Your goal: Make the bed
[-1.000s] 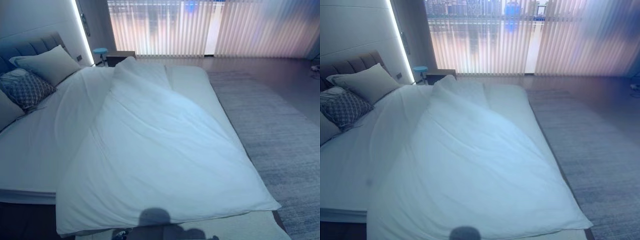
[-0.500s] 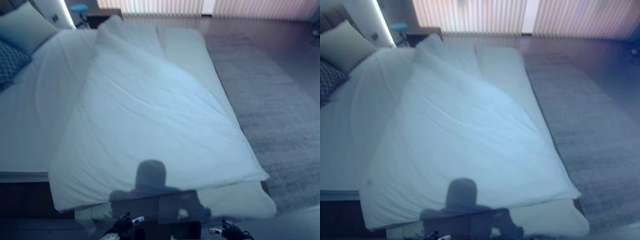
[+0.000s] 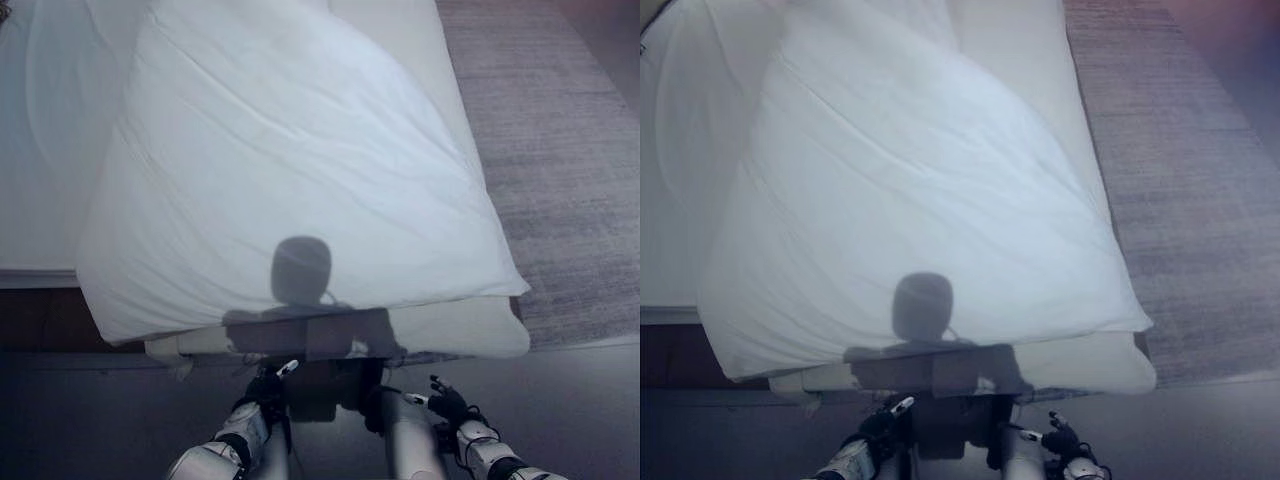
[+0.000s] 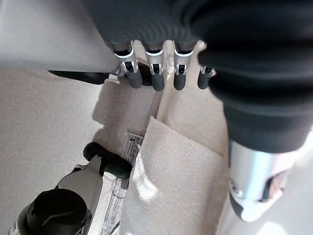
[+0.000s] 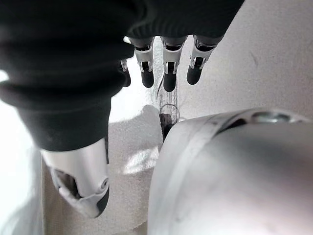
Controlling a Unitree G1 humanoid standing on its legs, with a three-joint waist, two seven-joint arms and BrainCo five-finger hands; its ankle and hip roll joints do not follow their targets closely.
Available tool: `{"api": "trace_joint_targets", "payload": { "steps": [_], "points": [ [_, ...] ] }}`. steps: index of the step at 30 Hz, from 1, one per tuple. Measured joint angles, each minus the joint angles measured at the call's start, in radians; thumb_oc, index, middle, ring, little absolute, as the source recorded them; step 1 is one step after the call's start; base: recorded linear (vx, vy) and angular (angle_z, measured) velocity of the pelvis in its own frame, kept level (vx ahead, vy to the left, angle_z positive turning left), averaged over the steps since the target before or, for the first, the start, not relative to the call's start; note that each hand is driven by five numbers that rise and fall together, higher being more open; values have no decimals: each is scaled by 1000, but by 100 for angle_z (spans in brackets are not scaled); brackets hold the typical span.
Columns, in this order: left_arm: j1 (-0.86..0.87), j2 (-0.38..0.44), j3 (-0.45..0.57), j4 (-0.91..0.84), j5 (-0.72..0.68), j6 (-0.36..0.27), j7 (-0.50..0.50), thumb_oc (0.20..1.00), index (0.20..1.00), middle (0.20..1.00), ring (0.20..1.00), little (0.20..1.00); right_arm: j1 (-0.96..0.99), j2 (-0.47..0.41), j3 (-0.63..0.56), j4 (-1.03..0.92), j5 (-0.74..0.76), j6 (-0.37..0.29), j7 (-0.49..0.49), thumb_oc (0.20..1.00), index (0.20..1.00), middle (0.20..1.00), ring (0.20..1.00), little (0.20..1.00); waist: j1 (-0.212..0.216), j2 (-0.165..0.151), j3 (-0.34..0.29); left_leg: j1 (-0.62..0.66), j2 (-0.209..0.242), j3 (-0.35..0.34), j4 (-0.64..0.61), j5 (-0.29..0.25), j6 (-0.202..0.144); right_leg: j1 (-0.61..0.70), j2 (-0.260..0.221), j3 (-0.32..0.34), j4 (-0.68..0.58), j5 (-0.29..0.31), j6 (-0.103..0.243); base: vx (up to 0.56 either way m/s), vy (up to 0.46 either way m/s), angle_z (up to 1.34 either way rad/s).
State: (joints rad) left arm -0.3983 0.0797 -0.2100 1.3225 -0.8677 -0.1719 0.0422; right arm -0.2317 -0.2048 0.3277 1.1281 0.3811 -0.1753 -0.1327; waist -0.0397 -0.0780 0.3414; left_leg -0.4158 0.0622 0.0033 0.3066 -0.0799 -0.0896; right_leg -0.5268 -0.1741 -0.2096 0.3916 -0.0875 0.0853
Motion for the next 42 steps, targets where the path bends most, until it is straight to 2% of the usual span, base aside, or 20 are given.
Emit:
{"api": "trace_joint_targets", "payload": {
  "steps": [1, 4, 6, 8, 11, 13, 23, 24, 25, 26, 32, 37, 42],
  "points": [
    [-28, -2, 47, -30, -65, -15, 20, 1000, 1000, 1000, 1000, 1000, -5, -3, -2, -60, 13, -3, -13, 1000, 1000, 1000, 1000, 1000, -8, -8, 6, -41, -5, 7, 34, -8, 6, -40, -4, 12, 19, 5, -1, -34, 40, -12],
    [-130, 5, 89, -62, -155, -50, 49, 1000, 1000, 1000, 1000, 1000, -46, 4, 0, -116, 24, -18, -31, 1000, 1000, 1000, 1000, 1000, -21, -28, 56, -92, -9, 19, 87, -17, 10, -77, -6, 29, 31, 23, -2, -16, 57, -12],
    [-189, 12, 127, -87, -219, -69, 70, 1000, 1000, 1000, 1000, 1000, -48, -1, 0, -161, 29, -22, -49, 1000, 1000, 1000, 1000, 1000, -30, -33, 62, -136, -9, 24, 126, -40, 22, -105, -5, 38, 30, 32, 3, -5, 48, -10],
    [-214, 13, 136, -91, -240, -79, 79, 1000, 1000, 1000, 1000, 1000, -48, -1, -1, -186, 35, -24, -52, 1000, 1000, 1000, 1000, 1000, -33, -37, 65, -156, -9, 27, 143, -43, 23, -118, -6, 41, 28, 38, 5, -1, 43, -7],
    [-270, 40, 196, -111, -288, -90, 115, 1000, 1000, 1000, 1000, 1000, -35, -14, 2, -286, 33, -24, -64, 1000, 1000, 1000, 1000, 1000, -65, -53, 68, -211, -7, 39, 181, -61, 29, -167, -3, 56, 36, 45, 6, 12, 39, -11],
    [-296, 71, 197, -122, -296, -102, 133, 1000, 1000, 1000, 1000, 1000, -42, -19, 2, -322, 32, -37, -69, 1000, 1000, 1000, 1000, 1000, -86, -63, 72, -243, -6, 47, 200, -64, 32, -200, -3, 67, 43, 56, 4, -3, 18, -13],
    [-388, 99, 271, -130, -383, -131, 198, 1000, 1000, 1000, 1000, 1000, -23, -55, 0, -418, 30, -46, -75, 1000, 1000, 1000, 1000, 1000, -119, -83, 73, -293, 7, 48, 230, -76, 30, -242, 8, 71, 48, 61, 6, 7, 9, -3],
    [-398, 103, 272, -130, -383, -136, 202, 533, 533, 533, 533, 533, -24, -55, 0, -419, 26, -49, -75, 1000, 1000, 1000, 1000, 1000, -118, -84, 72, -302, 9, 48, 233, -76, 30, -250, 10, 72, 48, 65, 4, 0, 0, 0],
    [-400, 106, 272, -130, -383, -138, 205, 291, 291, 291, 291, 291, -21, -55, 0, -419, 23, -50, -75, 1000, 1000, 1000, 1000, 1000, -120, -84, 72, -304, 10, 48, 235, -76, 29, -252, 12, 72, 48, 66, 3, 0, 0, 0],
    [-401, 108, 272, -130, -384, -138, 207, 200, 200, 200, 200, 200, -19, -56, 0, -419, 23, -51, -75, 1000, 1000, 1000, 1000, 1000, -122, -84, 72, -305, 10, 48, 238, -77, 29, -253, 12, 72, 48, 66, 3, 0, 0, 0],
    [-403, 147, 281, -130, -384, -161, 224, 200, 200, 200, 200, 200, -19, -56, 2, -422, 22, -57, -73, 1000, 1000, 1000, 1000, 1000, -132, -114, 49, -329, 11, 58, 247, -78, 27, -286, 15, 86, 57, 72, 0, 0, 10, -4],
    [-403, 134, 280, -175, -386, -178, 226, 200, 200, 200, 200, 200, -19, -55, 3, -425, 22, -58, -72, 1000, 1000, 1000, 1000, 1000, -113, -113, 42, -328, 11, 63, 245, -78, 27, -287, 15, 92, 55, 73, 0, 0, 0, 0],
    [-331, 82, 260, -323, -414, -218, 226, 200, 200, 200, 200, 200, -17, -38, 5, -434, 28, -58, -68, 1000, 1000, 1000, 1000, 1000, -97, -111, 36, -314, 6, 68, 225, -72, 32, -279, 12, 94, 44, 78, -4, 0, 0, 0]
  ]
}}
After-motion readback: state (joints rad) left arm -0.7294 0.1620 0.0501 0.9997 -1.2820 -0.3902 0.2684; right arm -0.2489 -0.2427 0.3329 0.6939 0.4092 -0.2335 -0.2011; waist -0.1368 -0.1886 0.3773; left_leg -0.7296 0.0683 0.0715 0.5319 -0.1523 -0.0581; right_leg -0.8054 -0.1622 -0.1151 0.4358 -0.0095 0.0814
